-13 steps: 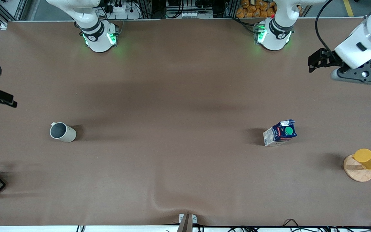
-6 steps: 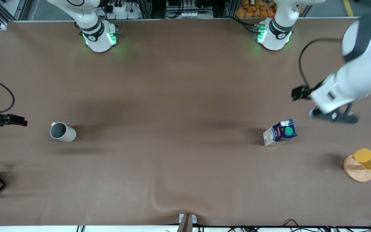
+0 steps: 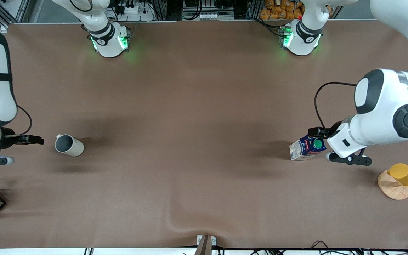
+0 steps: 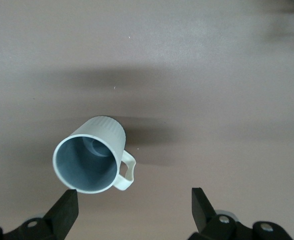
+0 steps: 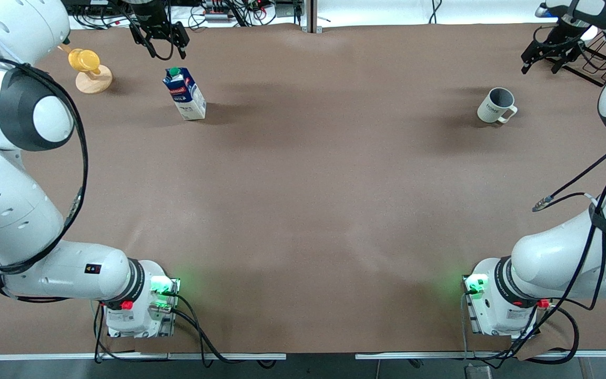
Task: Place milk next to cup
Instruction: 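Grasp the milk carton with the left gripper while the right gripper grasps the mug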
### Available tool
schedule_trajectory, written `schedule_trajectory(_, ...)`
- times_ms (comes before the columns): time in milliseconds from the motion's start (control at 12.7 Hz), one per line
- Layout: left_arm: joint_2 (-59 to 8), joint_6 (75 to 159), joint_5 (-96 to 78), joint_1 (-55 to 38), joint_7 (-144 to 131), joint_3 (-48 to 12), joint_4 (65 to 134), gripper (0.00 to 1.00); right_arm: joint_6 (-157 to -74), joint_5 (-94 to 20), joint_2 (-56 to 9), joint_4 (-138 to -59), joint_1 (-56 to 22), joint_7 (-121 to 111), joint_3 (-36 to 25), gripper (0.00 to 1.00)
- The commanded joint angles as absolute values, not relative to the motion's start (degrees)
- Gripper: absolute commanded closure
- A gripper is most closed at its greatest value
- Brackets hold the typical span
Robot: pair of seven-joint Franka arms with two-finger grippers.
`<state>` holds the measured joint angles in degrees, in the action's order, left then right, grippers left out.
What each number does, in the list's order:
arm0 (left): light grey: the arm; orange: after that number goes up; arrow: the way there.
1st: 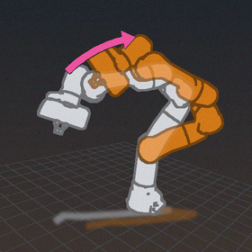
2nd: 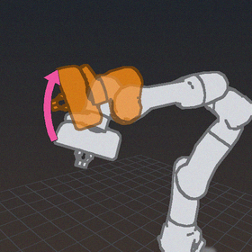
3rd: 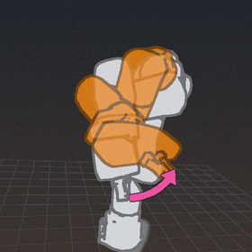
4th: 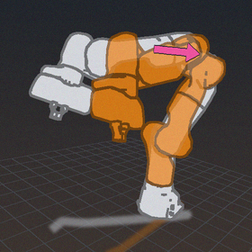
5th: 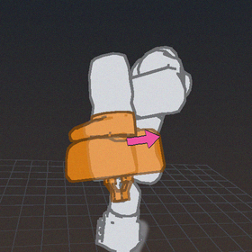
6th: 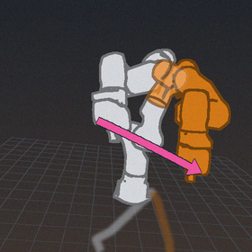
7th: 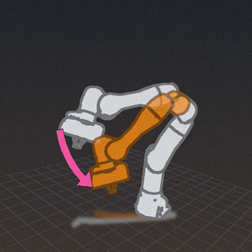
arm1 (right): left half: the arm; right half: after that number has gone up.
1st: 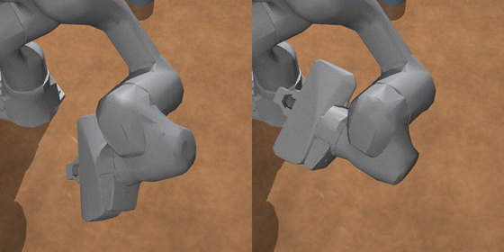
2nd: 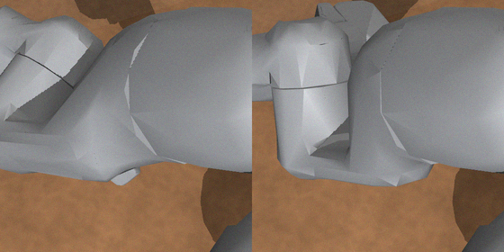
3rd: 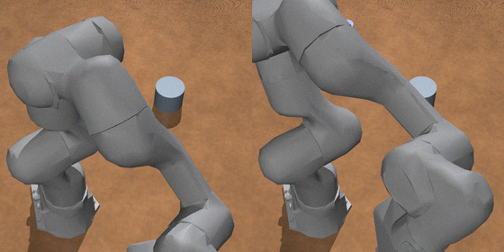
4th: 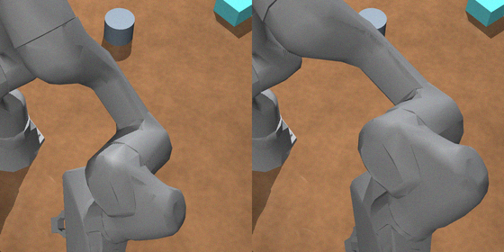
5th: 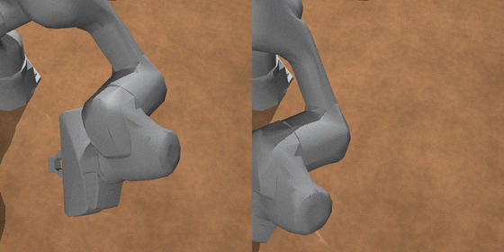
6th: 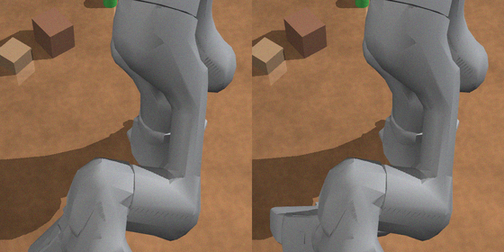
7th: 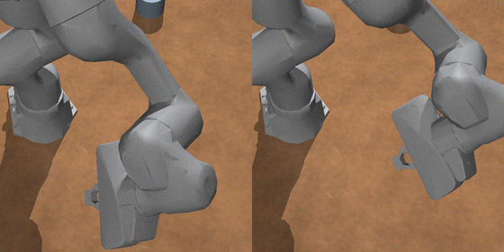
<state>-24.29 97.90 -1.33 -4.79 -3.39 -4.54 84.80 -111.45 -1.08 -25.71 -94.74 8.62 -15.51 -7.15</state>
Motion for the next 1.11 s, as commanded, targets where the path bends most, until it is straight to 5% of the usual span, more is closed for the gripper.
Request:
schedule_trajectory(0,-25.7,101.6,-2.3,-5.0,-7.5,-4.6,85.2,0.00,-119.6,-3.0,-24.9,-102.1,10.7,-17.1,-6.2,0.00)
schedule_trajectory(553,-26.7,103.9,2.4,-5.2,-9.0,-4.7,89.2,0.00,-122.6,-7.8,-27.2,-105.7,8.9,-15.9,-6.1,0.06)
schedule_trajectory(868,-29.3,103.9,2.6,-5.6,-9.1,-4.7,89.6,0.00,-123.2,-7.9,-28.4,-105.7,8.9,-15.9,-6.1,1.00)
schedule_trajectory(1026,-30.3,104.1,2.6,-5.7,-9.1,-4.8,89.5,0.00,-122.7,-8.0,-28.3,-105.6,8.7,-15.8,-6.1,1.00)
